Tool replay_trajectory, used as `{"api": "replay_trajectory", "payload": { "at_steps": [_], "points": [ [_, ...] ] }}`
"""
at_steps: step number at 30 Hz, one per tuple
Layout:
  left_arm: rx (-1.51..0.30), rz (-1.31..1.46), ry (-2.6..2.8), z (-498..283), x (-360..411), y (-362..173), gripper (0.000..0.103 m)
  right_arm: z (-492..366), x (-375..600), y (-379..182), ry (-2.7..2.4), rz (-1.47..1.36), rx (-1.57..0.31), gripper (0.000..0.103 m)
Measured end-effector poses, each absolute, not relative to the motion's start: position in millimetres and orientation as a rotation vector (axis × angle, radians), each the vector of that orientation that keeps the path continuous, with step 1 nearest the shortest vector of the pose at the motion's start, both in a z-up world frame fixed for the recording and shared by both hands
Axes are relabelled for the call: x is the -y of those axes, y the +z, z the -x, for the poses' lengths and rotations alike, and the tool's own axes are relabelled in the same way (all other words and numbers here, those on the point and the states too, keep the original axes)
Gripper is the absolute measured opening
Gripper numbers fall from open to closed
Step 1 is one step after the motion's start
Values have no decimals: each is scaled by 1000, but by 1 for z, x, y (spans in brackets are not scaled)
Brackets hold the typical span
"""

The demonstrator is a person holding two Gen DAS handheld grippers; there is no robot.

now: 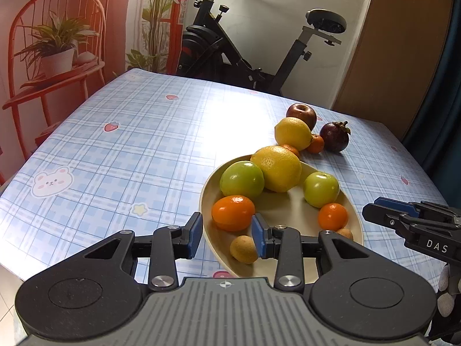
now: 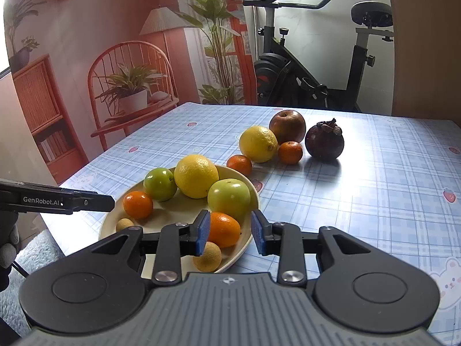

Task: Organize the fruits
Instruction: 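Lower both kiwis into the plate and open both grippers, then close the left gripper on the purple mangosteen while the right gripper grips it too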

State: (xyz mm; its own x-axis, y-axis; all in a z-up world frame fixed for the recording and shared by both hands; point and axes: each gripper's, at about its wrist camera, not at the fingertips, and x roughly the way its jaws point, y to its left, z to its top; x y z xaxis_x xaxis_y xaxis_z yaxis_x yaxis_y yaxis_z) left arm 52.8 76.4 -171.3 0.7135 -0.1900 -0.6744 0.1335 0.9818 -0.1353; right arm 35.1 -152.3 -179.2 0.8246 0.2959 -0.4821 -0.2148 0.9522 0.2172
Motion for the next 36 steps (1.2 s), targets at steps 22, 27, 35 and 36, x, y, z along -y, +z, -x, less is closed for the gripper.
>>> {"api": "replay_trajectory", "payload": {
  "at_steps": [22, 27, 35, 36],
  "points": [
    [-659, 112, -270, -107, -49, -123, 39, -67, 196, -142, 179, -163, -422, 34],
    [-650, 84, -311, -129, -22, -116, 39, -90, 212, -141, 147, -126, -407, 34],
    [-692, 81, -383, -164, 14, -124, 39, -117, 232, -160, 98, -93, -453, 43],
    [-694, 76, -394, -170, 22, -124, 39, -121, 235, -163, 96, -93, -457, 43]
  ]
}}
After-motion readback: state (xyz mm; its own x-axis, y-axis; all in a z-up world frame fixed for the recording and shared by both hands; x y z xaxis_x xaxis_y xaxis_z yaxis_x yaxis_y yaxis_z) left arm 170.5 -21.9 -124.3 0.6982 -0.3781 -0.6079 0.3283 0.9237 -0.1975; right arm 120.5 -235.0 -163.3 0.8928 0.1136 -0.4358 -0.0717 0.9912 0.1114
